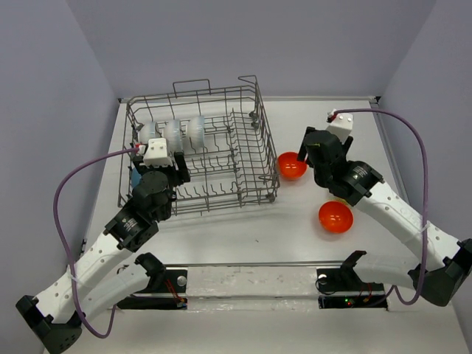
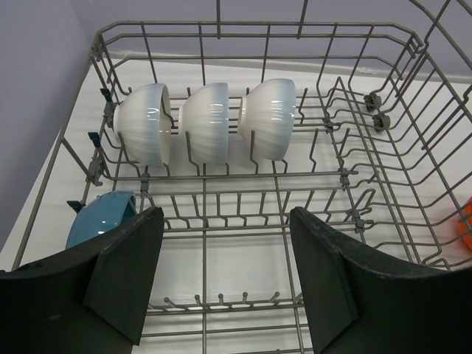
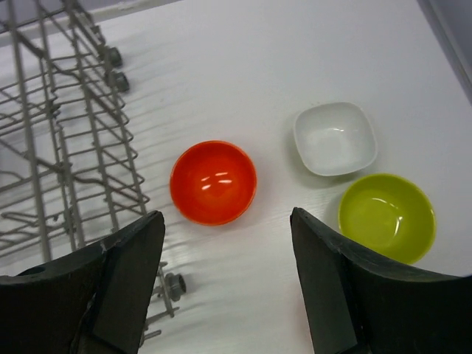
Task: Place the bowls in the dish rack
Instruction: Pick up the bowl from the center of the board.
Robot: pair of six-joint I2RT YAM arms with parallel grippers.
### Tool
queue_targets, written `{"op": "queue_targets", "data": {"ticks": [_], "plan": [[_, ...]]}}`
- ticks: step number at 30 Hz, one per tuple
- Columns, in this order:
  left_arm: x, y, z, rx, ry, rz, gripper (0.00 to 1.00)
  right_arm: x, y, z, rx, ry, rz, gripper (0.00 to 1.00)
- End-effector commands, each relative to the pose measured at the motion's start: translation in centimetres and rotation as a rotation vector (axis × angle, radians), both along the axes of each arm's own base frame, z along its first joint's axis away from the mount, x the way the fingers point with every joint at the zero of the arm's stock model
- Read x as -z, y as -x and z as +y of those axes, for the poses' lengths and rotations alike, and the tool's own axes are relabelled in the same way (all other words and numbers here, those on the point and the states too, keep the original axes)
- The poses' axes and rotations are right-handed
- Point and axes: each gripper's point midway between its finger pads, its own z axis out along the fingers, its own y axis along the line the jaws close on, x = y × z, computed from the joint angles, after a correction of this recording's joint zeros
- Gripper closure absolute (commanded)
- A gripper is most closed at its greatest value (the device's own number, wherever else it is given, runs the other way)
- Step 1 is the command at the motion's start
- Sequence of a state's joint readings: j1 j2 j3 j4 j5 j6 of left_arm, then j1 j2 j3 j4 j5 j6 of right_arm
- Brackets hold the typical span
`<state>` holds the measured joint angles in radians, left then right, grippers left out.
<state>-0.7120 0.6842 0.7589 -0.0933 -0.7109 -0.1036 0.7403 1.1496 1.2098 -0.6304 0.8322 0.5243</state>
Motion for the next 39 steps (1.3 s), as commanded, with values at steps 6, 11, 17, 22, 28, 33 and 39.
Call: {"op": "queue_targets", "data": {"ticks": [6, 11, 17, 22, 28, 33, 39], "plan": [[-1.1, 0.1, 0.2, -0.011, 0.041, -0.055, 0.21, 2.5, -1.2, -5.2, 0.17, -0.039, 0.024, 0.24], [-1.2, 0.1, 0.1, -0.002, 0.042, -0.057, 0.21, 6.4, -1.9, -6.8, 0.189, -0.058, 0.104, 0.17], [-1.2, 0.1, 0.1, 0.0, 0.039, -0.057, 0.21, 9.9, -3.0, -7.2, 0.175, -0.137, 0.168, 0.17], [-1.1, 0.1, 0.0, 0.006, 0.035, -0.055, 0.21, 11.6, -3.8, -5.9, 0.142, -0.169, 0.204, 0.18], [-1.1, 0.1, -0.1, 0.009, 0.036, -0.055, 0.21, 13.2, -4.4, -6.3, 0.159, -0.186, 0.228, 0.18], [-1.1, 0.1, -0.1, 0.014, 0.032, -0.053, 0.21, 14.9, -4.3, -8.6, 0.204, -0.244, 0.257, 0.18], [-1.1, 0.1, -0.2, 0.018, 0.033, -0.054, 0.21, 15.7, -3.7, -10.0, 0.225, -0.349, 0.259, 0.18]]}}
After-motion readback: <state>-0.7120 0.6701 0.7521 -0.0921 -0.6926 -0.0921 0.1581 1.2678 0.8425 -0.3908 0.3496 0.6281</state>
